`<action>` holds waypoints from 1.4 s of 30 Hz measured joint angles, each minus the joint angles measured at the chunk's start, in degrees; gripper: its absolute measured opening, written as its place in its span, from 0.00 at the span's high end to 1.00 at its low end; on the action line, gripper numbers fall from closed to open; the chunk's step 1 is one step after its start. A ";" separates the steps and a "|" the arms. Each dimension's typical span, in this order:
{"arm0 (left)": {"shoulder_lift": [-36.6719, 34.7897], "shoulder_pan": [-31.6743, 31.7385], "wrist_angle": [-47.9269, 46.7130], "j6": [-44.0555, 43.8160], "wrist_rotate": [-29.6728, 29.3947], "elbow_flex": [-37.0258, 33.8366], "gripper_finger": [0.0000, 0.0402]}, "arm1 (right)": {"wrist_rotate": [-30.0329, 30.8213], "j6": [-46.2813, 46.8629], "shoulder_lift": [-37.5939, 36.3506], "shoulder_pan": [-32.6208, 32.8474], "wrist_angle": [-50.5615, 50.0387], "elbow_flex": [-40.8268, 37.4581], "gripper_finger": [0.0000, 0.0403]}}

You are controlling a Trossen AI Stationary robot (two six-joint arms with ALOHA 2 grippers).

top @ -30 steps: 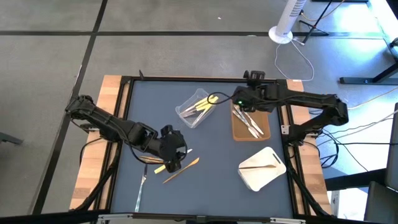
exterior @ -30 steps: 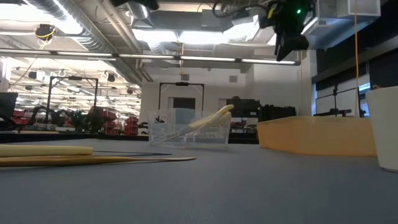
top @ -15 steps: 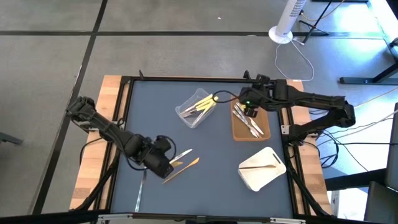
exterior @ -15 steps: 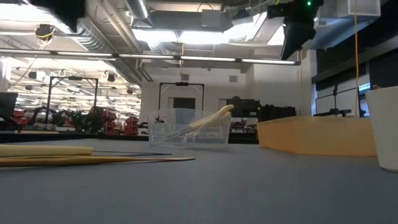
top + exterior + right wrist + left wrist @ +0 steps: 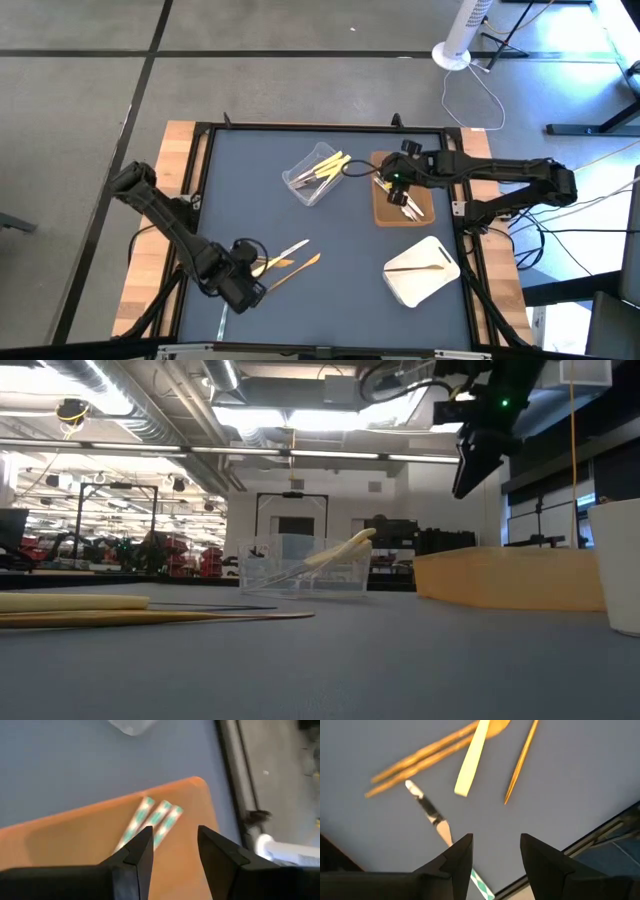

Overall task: Sort silverware by color (type)
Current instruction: Put the white knife into the orange bin

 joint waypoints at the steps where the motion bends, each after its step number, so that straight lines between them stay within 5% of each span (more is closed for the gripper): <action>1: 0.60 -0.83 -0.03 -1.36 0.24 0.00 0.61 | -1.06 -0.10 0.00 0.00 0.65 -0.22 0.65; 6: 4.11 -4.23 0.26 -8.04 1.47 -0.01 0.61 | -3.99 -0.21 -0.04 0.00 2.66 -0.43 0.65; 14: 9.90 -8.46 1.68 -16.59 12.95 0.00 0.61 | -4.30 -0.58 -0.04 0.00 2.74 -0.43 0.65; 42: 21.92 -13.51 10.35 -22.79 14.56 0.00 0.61 | -5.37 -0.65 -0.04 -0.02 2.66 -0.43 0.65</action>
